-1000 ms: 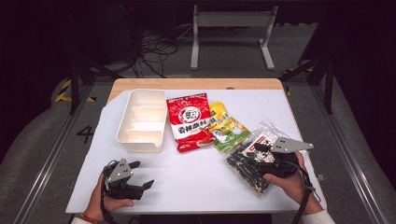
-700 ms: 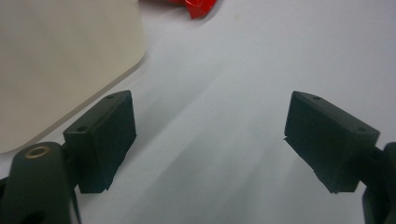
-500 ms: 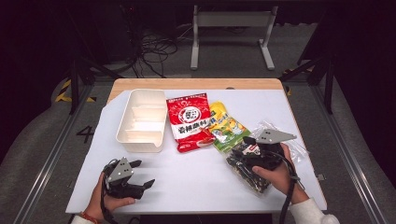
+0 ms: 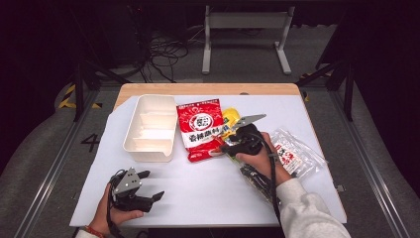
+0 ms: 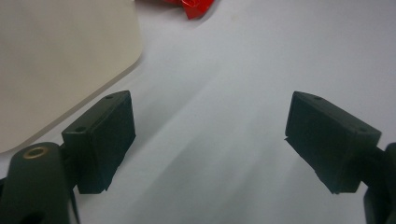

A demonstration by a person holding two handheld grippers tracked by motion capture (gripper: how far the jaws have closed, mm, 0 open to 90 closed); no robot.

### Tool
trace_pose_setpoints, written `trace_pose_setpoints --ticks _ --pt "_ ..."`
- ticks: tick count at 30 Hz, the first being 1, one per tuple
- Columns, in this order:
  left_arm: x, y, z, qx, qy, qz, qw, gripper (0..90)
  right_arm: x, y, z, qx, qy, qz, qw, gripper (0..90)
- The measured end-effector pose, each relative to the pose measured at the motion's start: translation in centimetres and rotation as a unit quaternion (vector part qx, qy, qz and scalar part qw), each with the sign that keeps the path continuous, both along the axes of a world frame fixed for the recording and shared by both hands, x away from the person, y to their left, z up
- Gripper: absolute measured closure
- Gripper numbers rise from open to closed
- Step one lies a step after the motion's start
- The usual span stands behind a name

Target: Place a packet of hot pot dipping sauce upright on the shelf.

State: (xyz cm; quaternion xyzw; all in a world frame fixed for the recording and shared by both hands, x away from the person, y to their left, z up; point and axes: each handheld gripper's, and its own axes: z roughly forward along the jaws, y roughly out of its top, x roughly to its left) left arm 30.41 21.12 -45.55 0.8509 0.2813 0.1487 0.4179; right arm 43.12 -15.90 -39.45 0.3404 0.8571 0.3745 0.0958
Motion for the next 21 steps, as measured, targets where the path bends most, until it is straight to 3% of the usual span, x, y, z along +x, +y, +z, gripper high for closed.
trace_pose_setpoints --ticks 5,8,10,12,14,18,21 --pt "-0.2 -0.1 0.0 0.001 0.001 -0.002 1.0 16.6 2.1 1.7 -1.0 -0.024 0.029 -0.014 0.9992 41.2" --pt "-0.2 0.0 0.0 -0.002 0.001 -0.006 1.0 16.6 2.7 2.1 -1.5 -0.038 0.032 -0.025 0.9984 42.4" --pt "-0.2 0.0 0.0 -0.006 0.001 -0.006 1.0 16.6 3.4 2.6 -2.3 -0.047 0.058 -0.027 0.9968 41.3" --pt "-0.2 0.0 0.1 -0.007 0.0 -0.005 1.0 16.5 3.9 2.8 -2.8 -0.043 0.075 -0.046 0.9952 41.2" --pt "-0.1 -0.1 0.1 -0.005 0.001 -0.006 1.0 16.5 4.4 2.9 -3.0 -0.042 0.073 -0.061 0.9945 38.6" --pt "-0.1 -0.3 0.0 -0.002 0.003 -0.007 1.0 16.5 5.1 3.0 -3.4 -0.028 0.085 -0.064 0.994 38.8" --pt "0.0 -0.4 -0.1 0.001 0.004 -0.009 1.0 16.5 5.6 3.2 -3.8 -0.006 0.102 -0.063 0.9928 46.9"
